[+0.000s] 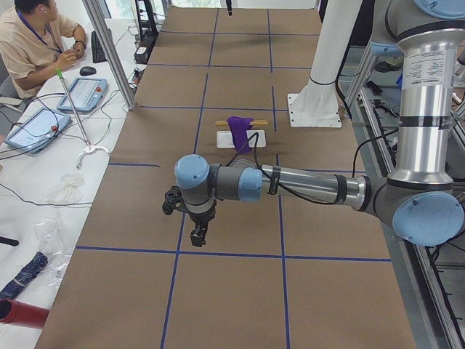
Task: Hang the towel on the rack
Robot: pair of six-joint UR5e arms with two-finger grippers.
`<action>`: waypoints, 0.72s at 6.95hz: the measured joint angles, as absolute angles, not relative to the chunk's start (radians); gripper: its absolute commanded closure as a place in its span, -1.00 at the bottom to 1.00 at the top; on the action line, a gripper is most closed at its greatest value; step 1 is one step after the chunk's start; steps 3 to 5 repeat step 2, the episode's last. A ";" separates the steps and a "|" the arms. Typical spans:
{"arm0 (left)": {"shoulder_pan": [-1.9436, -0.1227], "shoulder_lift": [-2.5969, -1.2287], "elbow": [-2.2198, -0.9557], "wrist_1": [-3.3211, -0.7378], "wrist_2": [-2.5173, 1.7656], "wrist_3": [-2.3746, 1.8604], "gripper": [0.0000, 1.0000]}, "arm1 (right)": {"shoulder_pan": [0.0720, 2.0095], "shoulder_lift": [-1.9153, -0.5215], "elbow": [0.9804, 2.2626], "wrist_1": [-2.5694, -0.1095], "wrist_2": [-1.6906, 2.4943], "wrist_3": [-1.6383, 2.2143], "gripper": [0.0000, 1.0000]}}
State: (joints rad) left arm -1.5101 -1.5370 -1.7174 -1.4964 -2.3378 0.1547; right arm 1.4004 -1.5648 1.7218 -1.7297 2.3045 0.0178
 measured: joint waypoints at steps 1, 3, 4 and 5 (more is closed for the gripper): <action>-1.510 -1.538 -1.716 -1.497 -2.339 0.156 -1.00 | 1.401 -1.569 1.720 -1.730 2.306 0.020 -1.00; -1.510 -1.539 -1.714 -1.499 -2.339 0.158 -1.00 | 1.403 -1.573 1.720 -1.728 2.306 0.022 -1.00; -1.510 -1.539 -1.714 -1.499 -2.339 0.158 -1.00 | 1.403 -1.573 1.720 -1.728 2.306 0.022 -1.00; -1.510 -1.539 -1.714 -1.499 -2.339 0.158 -1.00 | 1.403 -1.573 1.720 -1.728 2.306 0.022 -1.00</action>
